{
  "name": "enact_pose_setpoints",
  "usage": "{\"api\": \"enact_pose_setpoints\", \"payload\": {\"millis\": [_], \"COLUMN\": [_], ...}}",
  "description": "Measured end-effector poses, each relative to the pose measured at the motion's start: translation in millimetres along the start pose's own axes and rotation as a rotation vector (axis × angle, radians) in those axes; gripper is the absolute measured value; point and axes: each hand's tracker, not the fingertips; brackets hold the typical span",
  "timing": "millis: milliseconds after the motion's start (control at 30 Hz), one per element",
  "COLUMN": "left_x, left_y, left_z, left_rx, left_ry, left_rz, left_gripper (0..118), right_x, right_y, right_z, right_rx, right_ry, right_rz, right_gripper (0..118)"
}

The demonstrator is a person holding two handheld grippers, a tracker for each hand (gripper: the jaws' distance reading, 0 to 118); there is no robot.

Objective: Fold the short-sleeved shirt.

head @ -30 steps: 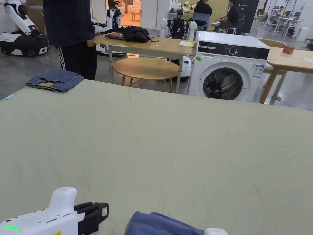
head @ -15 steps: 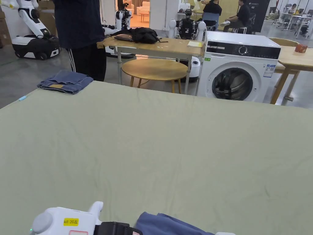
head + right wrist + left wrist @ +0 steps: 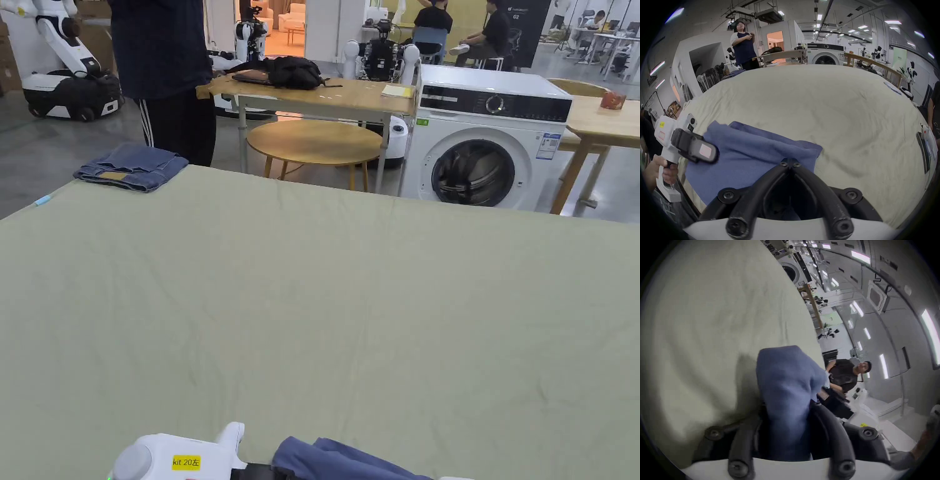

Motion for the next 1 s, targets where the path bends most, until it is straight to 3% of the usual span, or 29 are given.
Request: {"api": "enact_pose_setpoints", "payload": {"millis": [133,300,467,600,800,1000], "left_x": [5.0,8.5,14.7,24.7,24.7,17.7], "left_y": [-6.7,-12.2,-12.2,-5.9,8.7,29.4], "left_z": [3.1,10.1,20.1,41.9,105.6,220.0], "left_rx": [0.03,0.06,0.069,0.079,0.088,0.124], "left_ry": [-0.046,-0.091,-0.112,-0.107,-0.062,0.034], "left_rz": [0.003,0.049,0.059,0.058,0.056,0.052], "left_gripper": [20,19,18,18,18,18], "right_x": [-3.8,-15.0,-19.9,-24.5,-24.8,-31.7], "right_y": [-2.5,-8.2,-1.4,16.8,50.6,78.6], "right_z": [0.6,4.0,8.8,22.2,37.7,45.1], "right_rx": [0.011,0.044,0.059,0.158,0.303,0.364], "right_ry": [-0.016,-0.067,-0.057,-0.058,-0.078,-0.075], "right_rz": [0.031,0.131,0.135,0.148,0.123,0.14], "right_gripper": [0,0,0,0,0,0]}}
